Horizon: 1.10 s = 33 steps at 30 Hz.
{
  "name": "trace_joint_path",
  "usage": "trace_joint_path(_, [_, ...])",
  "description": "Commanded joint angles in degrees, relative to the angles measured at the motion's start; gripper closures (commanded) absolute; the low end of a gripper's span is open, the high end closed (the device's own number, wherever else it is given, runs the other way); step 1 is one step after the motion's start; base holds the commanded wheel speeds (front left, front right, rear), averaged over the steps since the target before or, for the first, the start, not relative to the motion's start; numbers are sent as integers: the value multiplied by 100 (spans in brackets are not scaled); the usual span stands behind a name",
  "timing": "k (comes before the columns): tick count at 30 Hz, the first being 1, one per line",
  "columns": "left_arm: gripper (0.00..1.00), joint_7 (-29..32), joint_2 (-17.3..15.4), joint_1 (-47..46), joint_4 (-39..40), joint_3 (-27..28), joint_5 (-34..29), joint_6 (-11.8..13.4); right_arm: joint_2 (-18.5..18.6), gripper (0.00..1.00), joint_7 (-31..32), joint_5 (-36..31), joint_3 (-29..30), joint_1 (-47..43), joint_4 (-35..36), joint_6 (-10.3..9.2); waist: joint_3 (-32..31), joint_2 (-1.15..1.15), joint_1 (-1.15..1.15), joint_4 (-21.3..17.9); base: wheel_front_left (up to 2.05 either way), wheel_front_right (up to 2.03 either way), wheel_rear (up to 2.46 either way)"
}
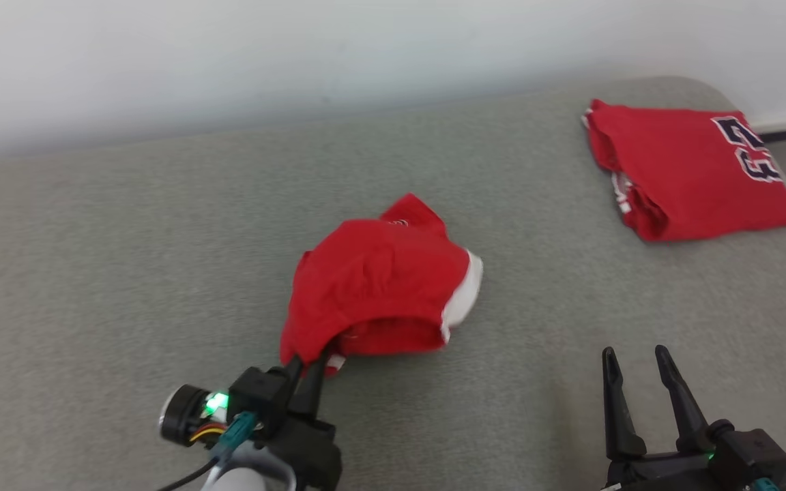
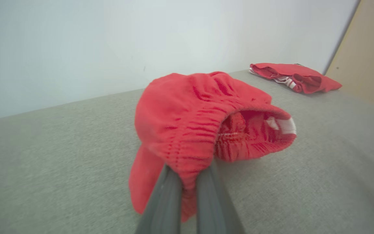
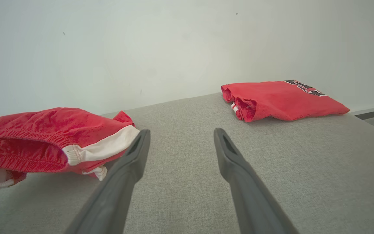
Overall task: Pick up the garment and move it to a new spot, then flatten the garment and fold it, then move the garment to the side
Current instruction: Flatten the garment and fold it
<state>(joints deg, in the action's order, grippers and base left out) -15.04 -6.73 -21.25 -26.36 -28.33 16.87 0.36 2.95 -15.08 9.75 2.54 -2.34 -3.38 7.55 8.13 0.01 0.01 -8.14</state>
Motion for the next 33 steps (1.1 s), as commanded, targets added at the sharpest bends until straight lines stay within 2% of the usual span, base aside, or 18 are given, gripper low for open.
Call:
trace_joint_path(1, [100, -16, -126, 193, 184, 77, -36, 50, -17, 0, -4, 9, -51, -69, -12, -16, -273, -1, -1, 505, 0, 0, 0])
trace_joint_path(8, [100, 84, -620, 879, 1082, 336, 89, 221, -16, 0, -3, 25, -173, -134, -55, -16, -499, -1, -1, 899, 0, 0, 0])
trace_joint_path(13, [100, 233, -991, 1268, 1125, 549, 218, 306, -15, 0, -3, -1, -272, -151, -115, -16, -564, -1, -1, 835, 0, 0, 0])
trace_joint_path(15, [100, 240, -1013, 1298, 1035, 602, 294, 313, -16, 0, -3, -18, -264, -167, -123, -16, -577, -1, -1, 766, 0, 0, 0])
trace_joint_path(17, [0, 285, -1040, 1303, 927, 605, 282, 358, -14, 0, -3, -13, -216, -196, -113, -16, -577, -1, -1, 725, 0, 0, 0])
trace_joint_path(22, [0, 290, -1033, 1451, 650, 565, 388, 283, -17, 0, -3, 46, -141, -262, -99, -16, -568, -1, -1, 749, 0, 0, 0])
trace_joint_path(28, [0, 238, -1071, 1859, 684, 556, 480, 333, -14, 0, -3, 137, -165, -291, -120, -16, -616, -1, -1, 863, 0, 0, 0])
trace_joint_path(33, [0, 364, -1155, 2302, 912, 588, 595, 468, -14, 0, -4, 173, -160, -324, -125, -16, -672, -1, -1, 994, 0, 0, 0])
